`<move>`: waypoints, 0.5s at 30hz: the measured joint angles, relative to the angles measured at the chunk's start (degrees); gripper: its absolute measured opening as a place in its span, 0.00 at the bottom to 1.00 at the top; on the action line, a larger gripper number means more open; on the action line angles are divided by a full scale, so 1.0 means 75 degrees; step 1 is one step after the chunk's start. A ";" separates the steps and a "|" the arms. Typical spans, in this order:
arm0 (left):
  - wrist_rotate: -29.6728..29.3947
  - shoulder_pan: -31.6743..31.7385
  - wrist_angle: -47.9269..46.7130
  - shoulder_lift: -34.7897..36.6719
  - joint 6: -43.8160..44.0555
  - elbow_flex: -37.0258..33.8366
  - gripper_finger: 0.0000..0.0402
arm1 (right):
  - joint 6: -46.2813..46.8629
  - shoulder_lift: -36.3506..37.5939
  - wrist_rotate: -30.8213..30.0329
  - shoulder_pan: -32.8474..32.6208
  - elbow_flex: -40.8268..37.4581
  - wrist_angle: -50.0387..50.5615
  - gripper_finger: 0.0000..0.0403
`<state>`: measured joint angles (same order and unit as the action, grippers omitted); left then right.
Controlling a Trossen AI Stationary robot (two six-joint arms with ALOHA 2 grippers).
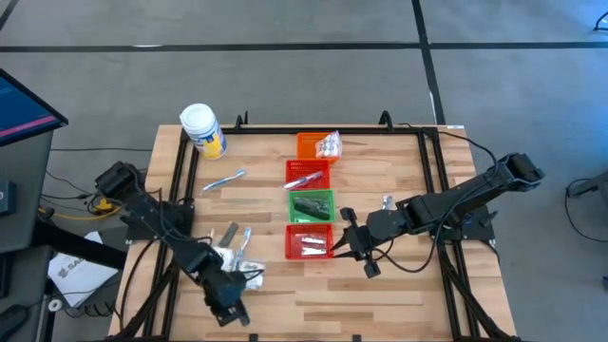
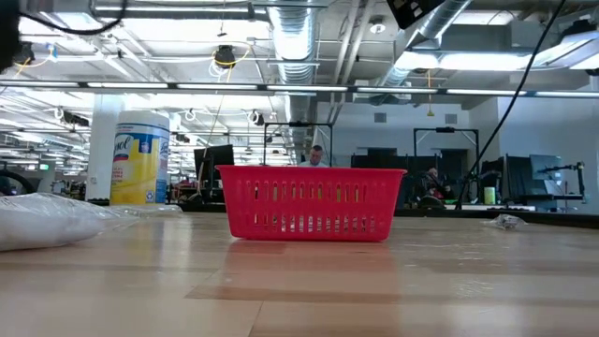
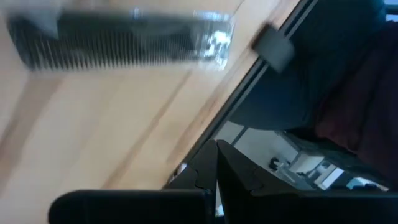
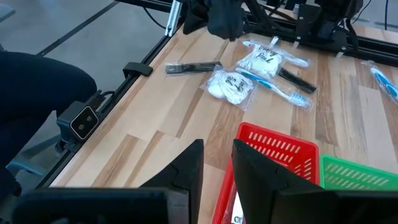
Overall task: Pick & Place Travel size toiletries
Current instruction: Put the silver nail clipper into the bottom red basket
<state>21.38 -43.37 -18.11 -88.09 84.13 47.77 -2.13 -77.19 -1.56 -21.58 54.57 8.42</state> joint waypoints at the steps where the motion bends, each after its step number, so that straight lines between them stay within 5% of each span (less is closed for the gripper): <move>1: 0.0000 -0.0091 -0.0005 0.0000 0.0145 0.0000 0.00 | 0.0000 0.0000 0.0000 0.0000 0.0000 0.0008 0.19; 15: 0.0006 -0.0909 -0.2180 0.0920 0.1950 0.0003 0.00 | 0.0026 0.0000 0.0000 -0.0006 0.0000 0.0205 0.19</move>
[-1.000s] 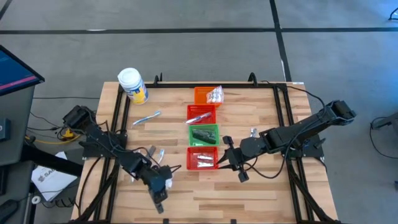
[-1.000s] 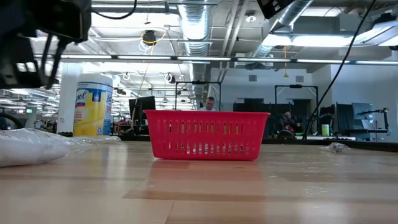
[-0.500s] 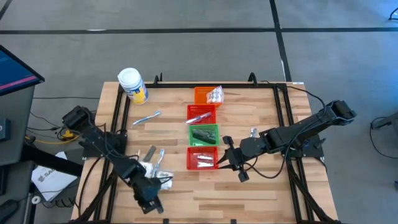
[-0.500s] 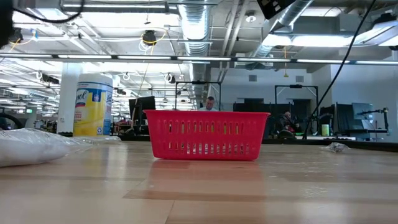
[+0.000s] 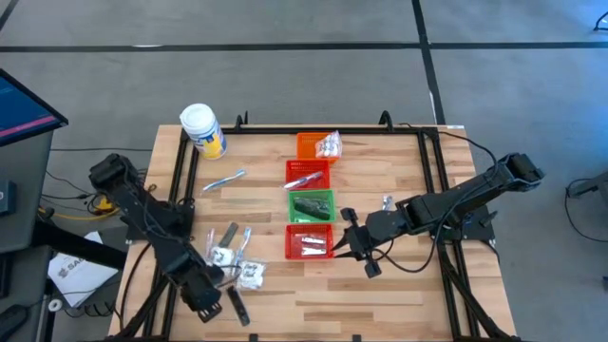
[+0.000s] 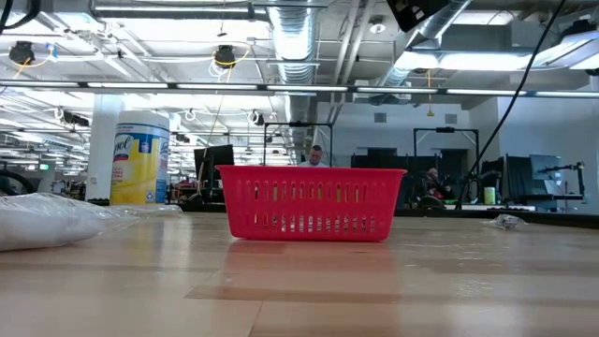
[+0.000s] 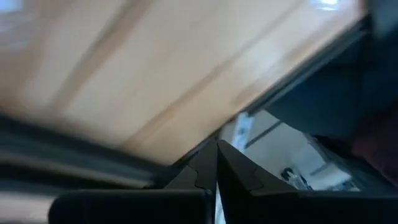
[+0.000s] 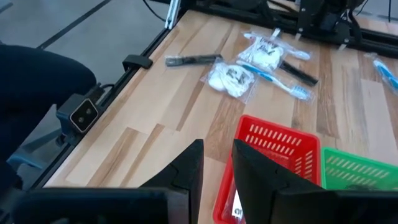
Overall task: Pick & Place Travel size toiletries
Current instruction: Put the silver nail clipper into the bottom red basket
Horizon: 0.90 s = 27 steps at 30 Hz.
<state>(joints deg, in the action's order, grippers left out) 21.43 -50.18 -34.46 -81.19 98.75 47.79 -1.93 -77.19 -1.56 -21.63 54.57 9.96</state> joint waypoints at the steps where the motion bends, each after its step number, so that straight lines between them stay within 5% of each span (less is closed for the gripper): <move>1: -0.0001 -0.0027 -0.0262 0.0153 0.0091 0.0000 0.00 | 0.0000 0.0000 0.0000 0.0000 0.0000 0.0064 0.19; 12: -0.0289 -0.0048 -0.2695 0.0891 -0.0192 0.0006 0.00 | -0.0001 0.0000 0.0000 0.0003 0.0000 0.0226 0.19; 21: -0.2018 -0.0039 -0.3769 0.0881 -0.1493 0.0006 0.00 | -0.0003 0.0003 -0.0001 0.0005 0.0000 0.0169 0.19; 27: -0.2358 0.0016 -0.4311 0.0878 -0.2224 0.0003 0.00 | -0.0003 0.0003 0.0000 0.0006 0.0000 0.0082 0.19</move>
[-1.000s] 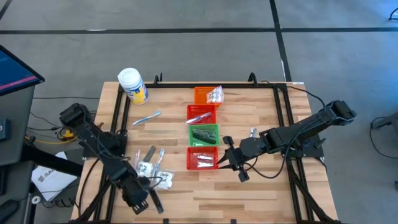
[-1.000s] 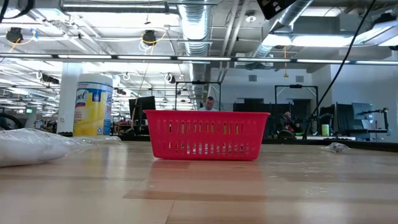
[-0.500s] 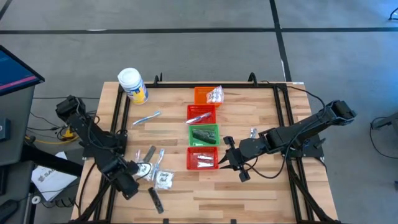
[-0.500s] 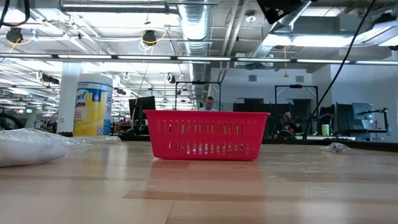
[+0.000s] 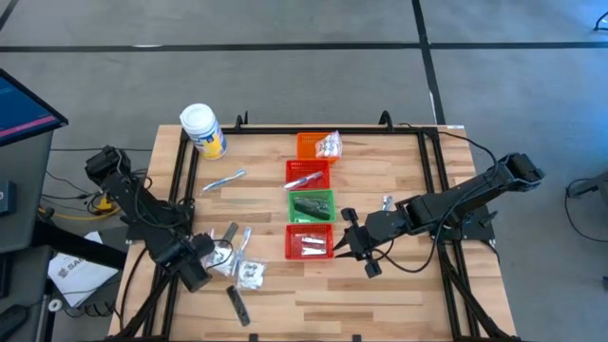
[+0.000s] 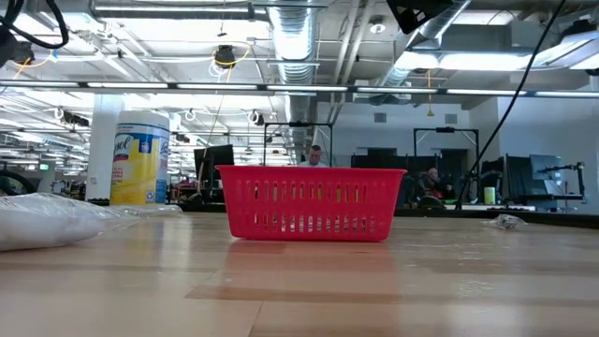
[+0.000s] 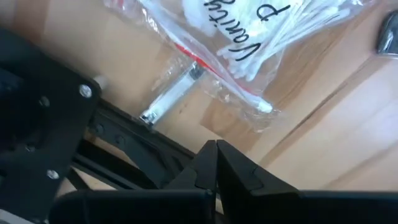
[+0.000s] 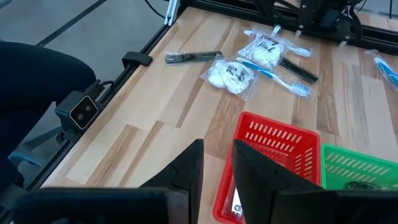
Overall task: Pick & Place Travel size toiletries
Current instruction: Put the silver nail clipper into the bottom red basket
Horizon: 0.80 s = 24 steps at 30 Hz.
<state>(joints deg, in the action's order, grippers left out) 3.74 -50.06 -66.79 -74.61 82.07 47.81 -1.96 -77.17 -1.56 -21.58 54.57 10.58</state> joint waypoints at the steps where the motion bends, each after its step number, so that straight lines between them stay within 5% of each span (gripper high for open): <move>1: -0.0052 0.0000 -0.0025 0.0000 -0.0130 0.0000 0.00 | -0.0001 0.0000 -0.0001 0.0000 0.0000 -0.0001 0.19; 16: -0.1320 0.0001 -0.0057 -0.0001 -0.2730 0.0000 0.00 | -0.0003 0.0000 0.0000 0.0000 0.0000 0.0016 0.19; 24: -0.1856 0.0044 0.0031 0.0000 -0.2870 0.0000 0.01 | -0.0003 0.0000 0.0000 0.0000 0.0000 0.0016 0.19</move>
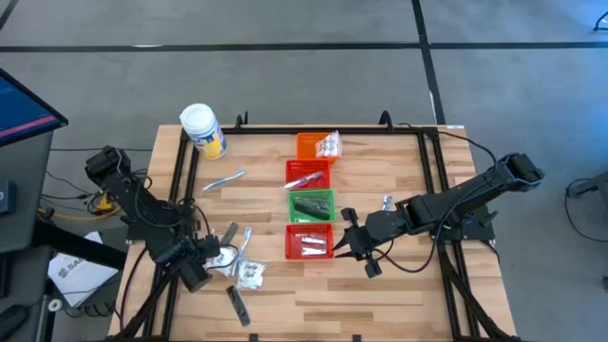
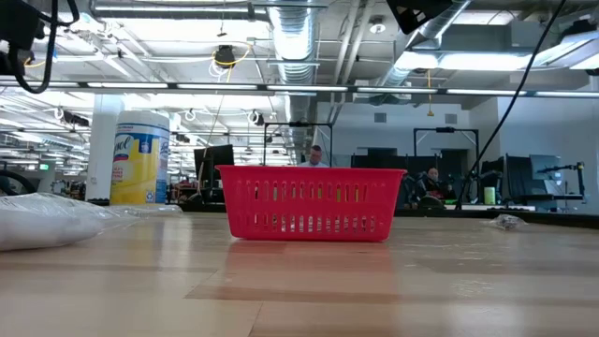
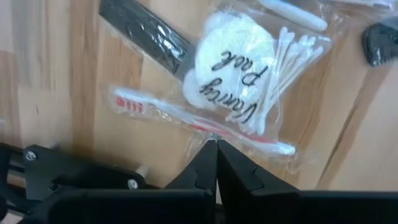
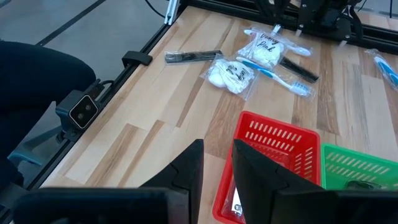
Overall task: Pick & Place Travel size toiletries
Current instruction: Put the silver nail clipper into the bottom red basket
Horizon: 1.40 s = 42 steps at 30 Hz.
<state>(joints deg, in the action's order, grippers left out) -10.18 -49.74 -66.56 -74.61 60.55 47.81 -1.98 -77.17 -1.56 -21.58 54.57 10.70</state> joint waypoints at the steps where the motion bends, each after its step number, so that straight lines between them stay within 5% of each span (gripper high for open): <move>1: -0.0042 0.0000 0.0005 -0.0001 0.0006 0.0000 0.01 | 0.0000 0.0000 -0.0001 0.0000 0.0000 0.0003 0.19; 13: -0.0006 -0.0009 0.0167 0.0000 -0.0151 0.0000 0.02 | 0.0003 0.0000 0.0000 0.0000 0.0000 0.0000 0.19; 24: 0.0113 -0.0061 0.0157 0.0000 -0.0500 -0.0063 0.17 | 0.0003 0.0003 -0.0002 -0.0002 0.0000 0.0006 0.19; 32: 0.1335 -0.0090 0.0723 0.0000 -0.0373 -0.1163 0.24 | 0.0064 0.0003 -0.0001 -0.0006 0.0000 0.0149 0.19; 42: 0.0944 -0.0087 0.0954 -0.0003 -0.0439 -0.1359 0.32 | 0.0044 0.0003 -0.0001 -0.0001 0.0000 0.0157 0.19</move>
<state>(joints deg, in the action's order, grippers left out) -3.10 -50.39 -59.40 -74.63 57.25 37.62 -1.64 -77.14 -1.57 -21.59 54.57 11.88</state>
